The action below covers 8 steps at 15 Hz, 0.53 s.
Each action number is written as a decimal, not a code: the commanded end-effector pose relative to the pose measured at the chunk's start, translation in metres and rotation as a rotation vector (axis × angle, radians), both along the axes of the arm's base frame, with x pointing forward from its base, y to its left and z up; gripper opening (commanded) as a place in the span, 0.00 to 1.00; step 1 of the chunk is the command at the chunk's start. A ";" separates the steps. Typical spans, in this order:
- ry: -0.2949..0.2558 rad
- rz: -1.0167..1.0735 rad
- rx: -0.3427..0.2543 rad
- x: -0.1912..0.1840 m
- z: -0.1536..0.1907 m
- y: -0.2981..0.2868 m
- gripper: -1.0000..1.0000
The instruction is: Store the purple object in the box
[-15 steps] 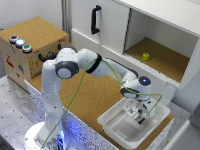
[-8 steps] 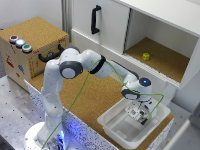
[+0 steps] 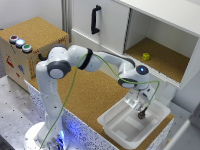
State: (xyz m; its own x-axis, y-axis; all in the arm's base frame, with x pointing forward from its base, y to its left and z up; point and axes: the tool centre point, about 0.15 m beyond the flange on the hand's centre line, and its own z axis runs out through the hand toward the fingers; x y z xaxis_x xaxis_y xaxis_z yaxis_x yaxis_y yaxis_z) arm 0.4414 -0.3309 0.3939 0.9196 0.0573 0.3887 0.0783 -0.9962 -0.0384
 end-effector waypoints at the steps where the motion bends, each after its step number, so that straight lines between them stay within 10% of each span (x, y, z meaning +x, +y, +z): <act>1: -0.137 0.134 -0.030 0.048 0.060 0.056 1.00; 8: -0.207 0.205 -0.017 0.145 0.098 0.080 1.00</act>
